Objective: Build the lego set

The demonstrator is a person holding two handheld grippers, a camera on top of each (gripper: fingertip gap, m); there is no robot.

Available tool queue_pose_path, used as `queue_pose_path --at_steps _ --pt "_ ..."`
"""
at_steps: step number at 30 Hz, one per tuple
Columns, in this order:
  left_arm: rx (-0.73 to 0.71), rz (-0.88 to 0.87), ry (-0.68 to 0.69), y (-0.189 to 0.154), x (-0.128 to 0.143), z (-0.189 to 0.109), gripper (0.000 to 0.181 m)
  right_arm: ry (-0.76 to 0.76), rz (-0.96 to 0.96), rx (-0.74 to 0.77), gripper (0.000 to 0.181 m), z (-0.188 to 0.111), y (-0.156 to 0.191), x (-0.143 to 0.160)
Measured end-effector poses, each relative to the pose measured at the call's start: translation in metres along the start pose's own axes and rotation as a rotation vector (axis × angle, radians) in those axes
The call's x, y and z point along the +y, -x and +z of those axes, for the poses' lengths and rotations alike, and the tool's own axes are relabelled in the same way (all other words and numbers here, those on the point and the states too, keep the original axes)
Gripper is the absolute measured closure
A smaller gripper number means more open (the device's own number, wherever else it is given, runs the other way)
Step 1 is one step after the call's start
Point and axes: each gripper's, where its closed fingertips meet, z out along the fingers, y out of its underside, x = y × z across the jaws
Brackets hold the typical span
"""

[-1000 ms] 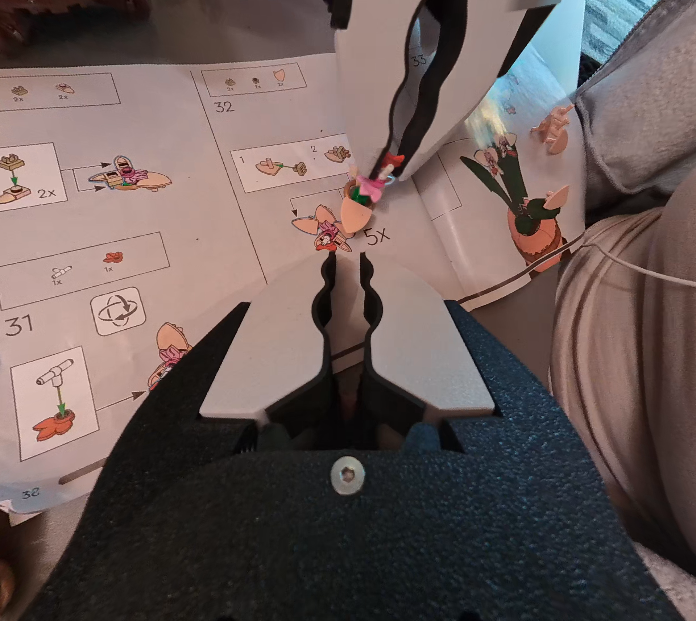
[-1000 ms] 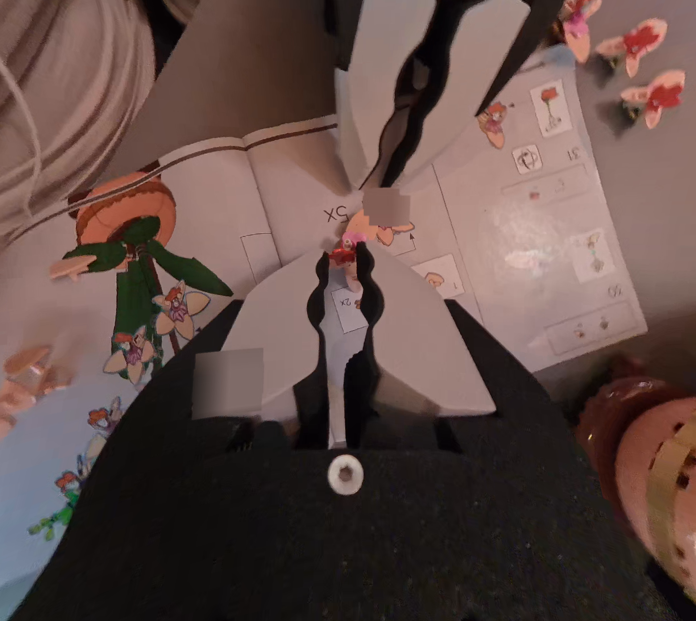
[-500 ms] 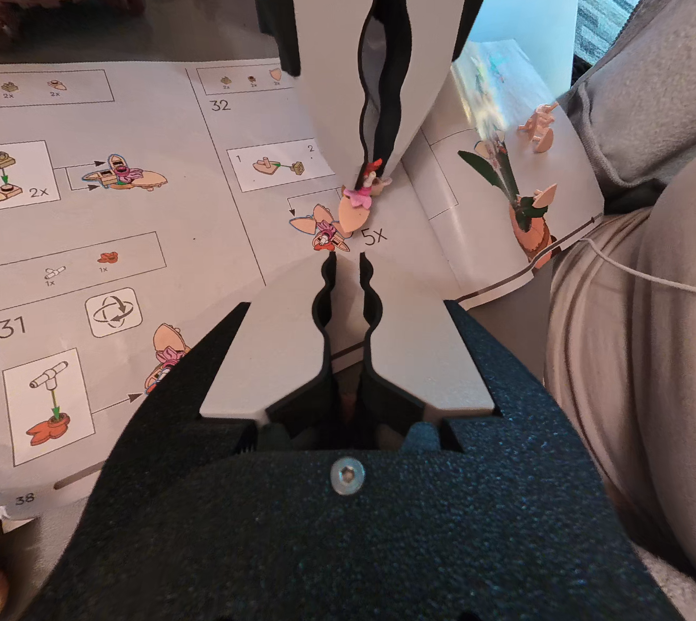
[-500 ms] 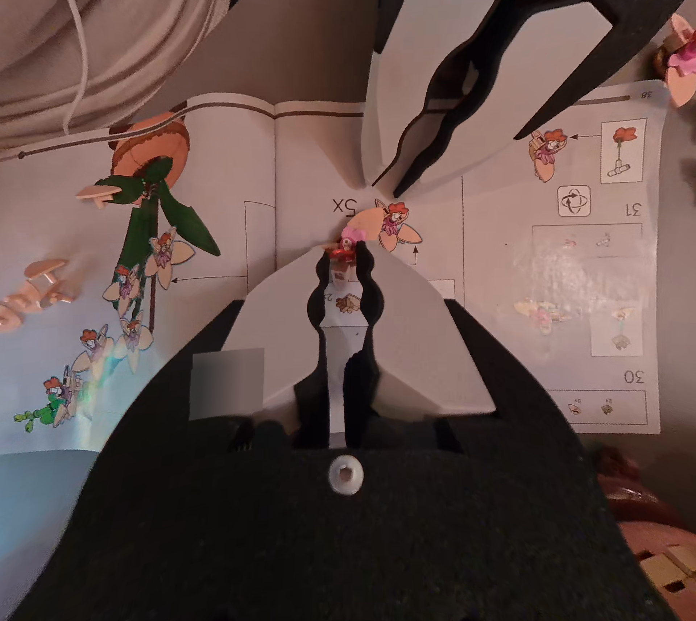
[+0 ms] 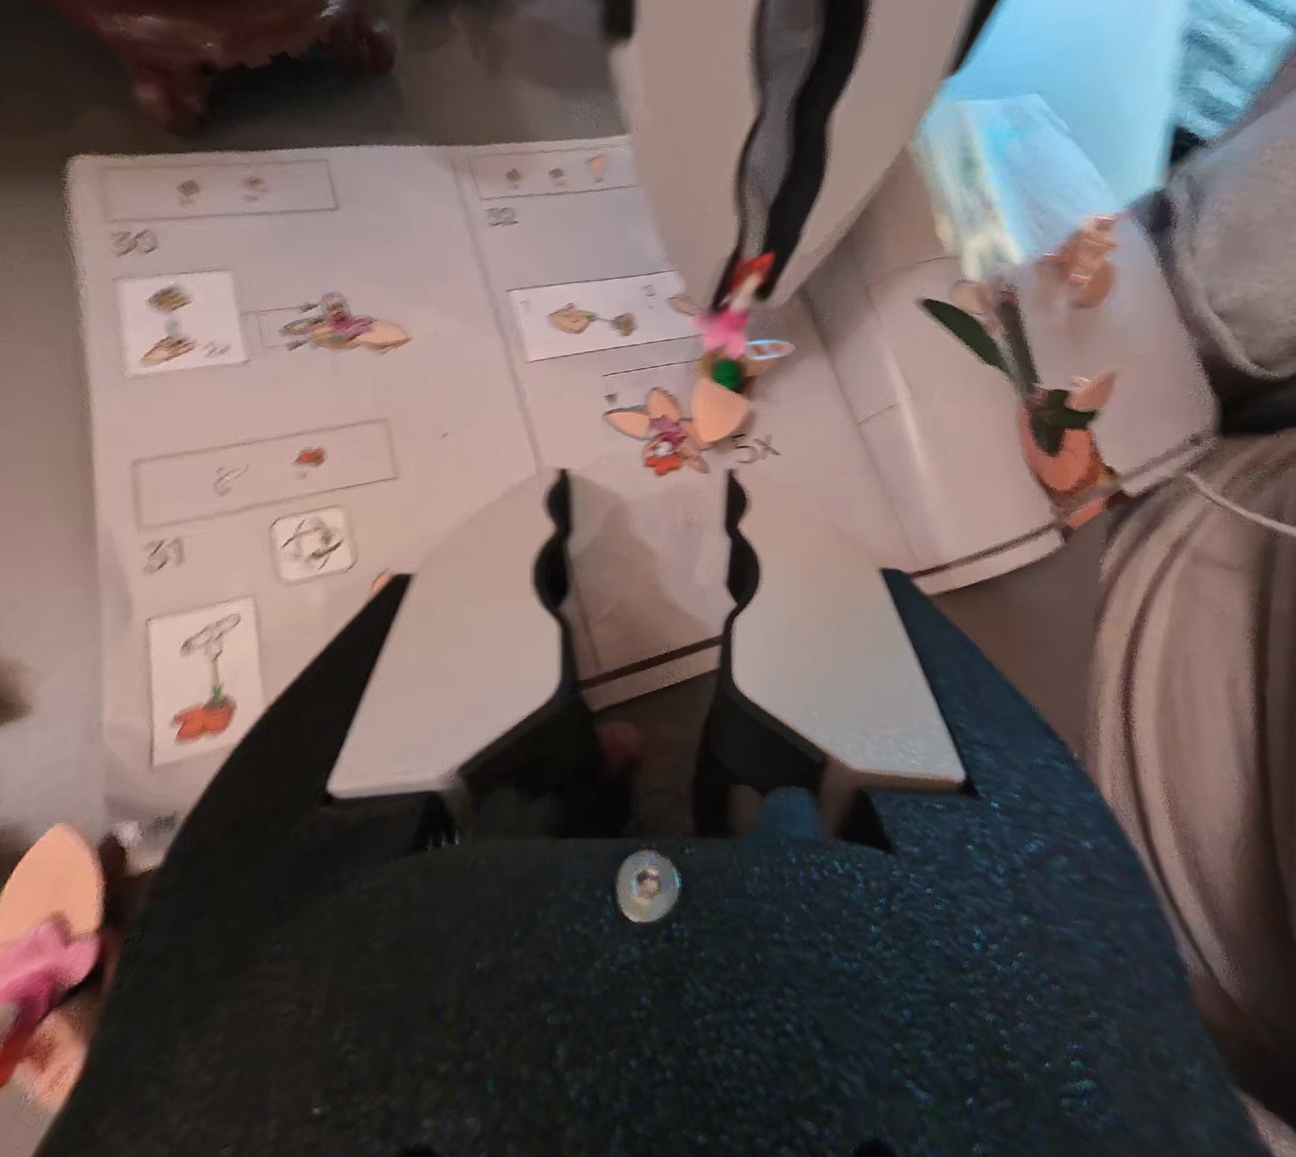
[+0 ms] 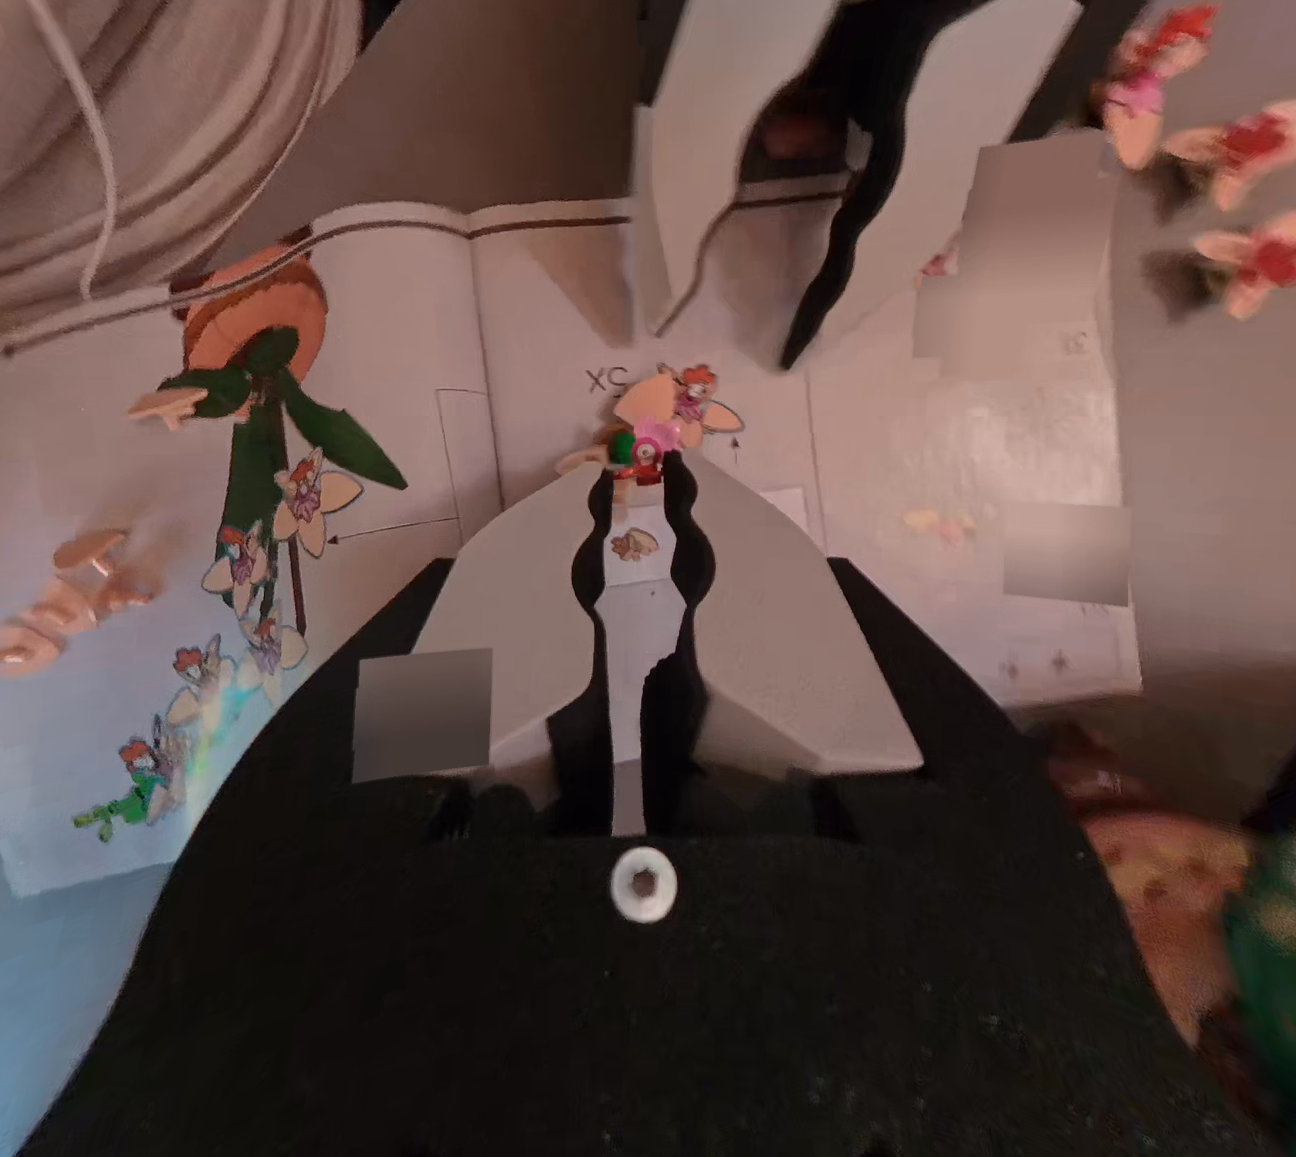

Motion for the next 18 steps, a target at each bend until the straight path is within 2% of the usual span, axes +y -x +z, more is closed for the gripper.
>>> queue_pose_path --at_steps 1,3,5,7,9,12,15,18 --pt "-0.029 -0.031 0.0 0.005 -0.001 -0.002 0.128 -0.014 0.058 0.045 0.167 -0.006 -0.004 0.0" --pt "-0.141 -0.109 0.005 0.024 -0.003 -0.007 0.08 -0.047 0.178 0.121 0.167 -0.019 -0.007 0.001" --pt "-0.284 -0.077 0.02 0.048 -0.005 -0.015 0.078 -0.069 0.292 0.18 0.166 -0.029 -0.003 0.004" --pt "-0.379 0.016 -0.094 0.06 -0.023 -0.026 0.078 -0.073 0.377 0.264 0.166 -0.037 0.0 0.011" --pt "-0.423 0.077 -0.196 0.061 -0.037 -0.042 0.097 -0.09 0.445 0.348 0.167 -0.041 0.005 0.02" --pt "-0.347 0.155 -0.294 0.042 -0.045 -0.06 0.125 -0.141 0.516 0.392 0.166 -0.031 0.015 0.028" --pt "-0.311 0.228 -0.28 0.03 -0.043 -0.067 0.154 -0.177 0.536 0.421 0.166 -0.023 0.018 0.03" --pt "-0.295 0.298 -0.33 0.014 -0.053 -0.066 0.156 -0.214 0.548 0.44 0.166 -0.021 0.015 0.026"
